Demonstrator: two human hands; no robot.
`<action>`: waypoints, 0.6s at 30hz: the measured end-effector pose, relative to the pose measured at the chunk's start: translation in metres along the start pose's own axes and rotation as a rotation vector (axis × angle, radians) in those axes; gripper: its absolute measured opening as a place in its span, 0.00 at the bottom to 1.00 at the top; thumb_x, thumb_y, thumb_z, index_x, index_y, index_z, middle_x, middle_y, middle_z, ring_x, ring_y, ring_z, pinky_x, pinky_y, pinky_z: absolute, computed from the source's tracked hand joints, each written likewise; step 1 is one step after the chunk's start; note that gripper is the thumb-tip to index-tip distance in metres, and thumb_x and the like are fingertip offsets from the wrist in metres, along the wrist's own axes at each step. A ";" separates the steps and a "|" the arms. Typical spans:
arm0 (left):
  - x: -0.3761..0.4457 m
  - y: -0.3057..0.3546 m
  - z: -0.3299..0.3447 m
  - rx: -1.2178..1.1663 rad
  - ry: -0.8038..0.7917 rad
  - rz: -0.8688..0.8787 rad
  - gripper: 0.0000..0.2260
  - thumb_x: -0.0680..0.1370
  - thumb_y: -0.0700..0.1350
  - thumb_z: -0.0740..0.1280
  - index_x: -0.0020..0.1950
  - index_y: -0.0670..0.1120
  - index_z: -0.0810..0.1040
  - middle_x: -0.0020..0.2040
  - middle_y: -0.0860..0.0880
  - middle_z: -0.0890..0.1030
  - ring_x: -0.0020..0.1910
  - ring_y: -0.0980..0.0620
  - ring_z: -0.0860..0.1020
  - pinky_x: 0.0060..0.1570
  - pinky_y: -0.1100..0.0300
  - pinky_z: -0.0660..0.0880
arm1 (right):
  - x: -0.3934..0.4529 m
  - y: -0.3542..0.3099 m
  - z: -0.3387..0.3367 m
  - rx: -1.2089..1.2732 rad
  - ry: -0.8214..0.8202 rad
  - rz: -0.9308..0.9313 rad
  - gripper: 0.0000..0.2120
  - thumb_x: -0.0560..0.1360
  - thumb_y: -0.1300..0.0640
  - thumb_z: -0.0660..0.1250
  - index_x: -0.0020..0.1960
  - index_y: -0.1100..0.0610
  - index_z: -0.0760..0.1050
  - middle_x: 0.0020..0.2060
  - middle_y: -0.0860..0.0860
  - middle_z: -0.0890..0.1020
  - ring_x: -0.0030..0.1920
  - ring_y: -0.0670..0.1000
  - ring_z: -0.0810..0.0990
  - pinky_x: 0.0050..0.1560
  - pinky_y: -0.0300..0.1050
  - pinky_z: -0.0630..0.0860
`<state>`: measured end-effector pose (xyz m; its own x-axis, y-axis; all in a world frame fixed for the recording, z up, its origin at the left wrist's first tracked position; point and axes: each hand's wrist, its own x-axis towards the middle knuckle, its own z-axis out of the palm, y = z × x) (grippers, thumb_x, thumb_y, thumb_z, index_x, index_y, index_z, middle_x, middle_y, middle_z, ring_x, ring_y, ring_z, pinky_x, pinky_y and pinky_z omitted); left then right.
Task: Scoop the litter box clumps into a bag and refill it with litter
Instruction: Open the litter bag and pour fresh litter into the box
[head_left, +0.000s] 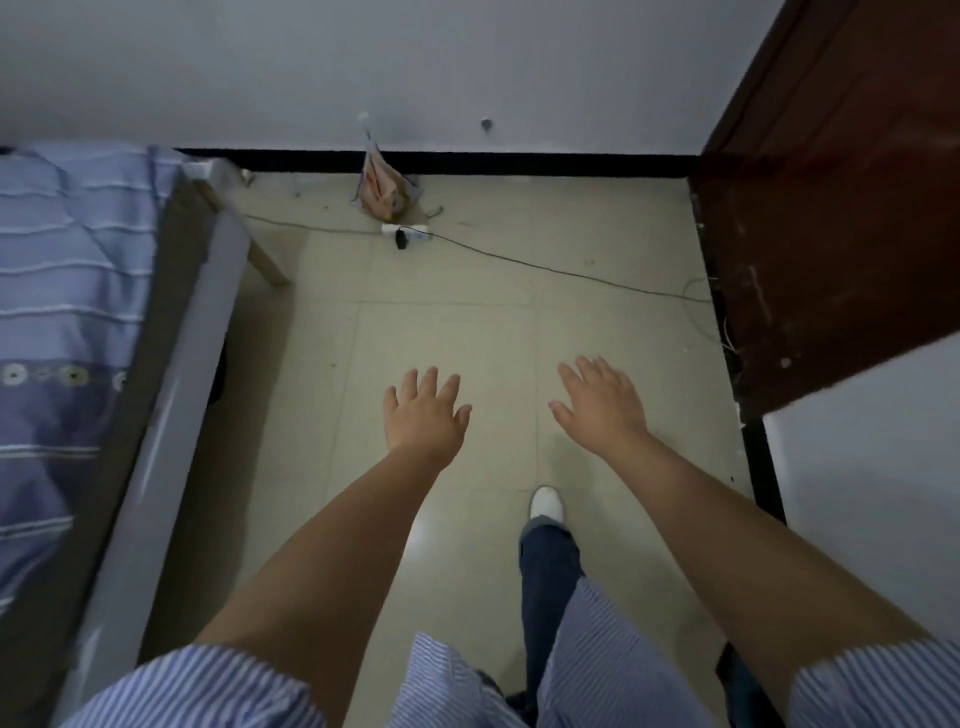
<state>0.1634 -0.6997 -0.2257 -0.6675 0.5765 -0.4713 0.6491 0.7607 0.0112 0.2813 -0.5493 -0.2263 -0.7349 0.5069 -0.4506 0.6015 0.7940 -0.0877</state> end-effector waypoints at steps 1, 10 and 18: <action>0.018 0.001 -0.011 -0.013 -0.016 -0.021 0.23 0.82 0.55 0.47 0.76 0.52 0.51 0.77 0.49 0.51 0.76 0.46 0.47 0.73 0.49 0.48 | 0.022 0.002 -0.010 -0.013 -0.020 -0.022 0.27 0.80 0.46 0.52 0.75 0.54 0.51 0.76 0.54 0.54 0.76 0.55 0.51 0.74 0.50 0.50; 0.184 -0.027 -0.115 -0.158 0.050 -0.191 0.23 0.82 0.54 0.48 0.76 0.51 0.52 0.77 0.48 0.52 0.76 0.47 0.49 0.73 0.50 0.49 | 0.221 -0.050 -0.111 -0.042 -0.007 -0.183 0.26 0.80 0.48 0.52 0.75 0.55 0.54 0.75 0.54 0.55 0.75 0.55 0.52 0.73 0.50 0.52; 0.363 -0.132 -0.191 -0.250 0.079 -0.299 0.23 0.82 0.54 0.48 0.76 0.51 0.51 0.77 0.48 0.50 0.76 0.46 0.48 0.73 0.48 0.48 | 0.422 -0.148 -0.198 -0.089 0.060 -0.280 0.25 0.80 0.48 0.52 0.75 0.55 0.54 0.75 0.54 0.56 0.75 0.55 0.53 0.73 0.50 0.52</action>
<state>-0.2343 -0.5333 -0.2296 -0.8456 0.3327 -0.4174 0.3198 0.9419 0.1029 -0.1795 -0.3862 -0.2270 -0.8874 0.2807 -0.3658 0.3446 0.9308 -0.1218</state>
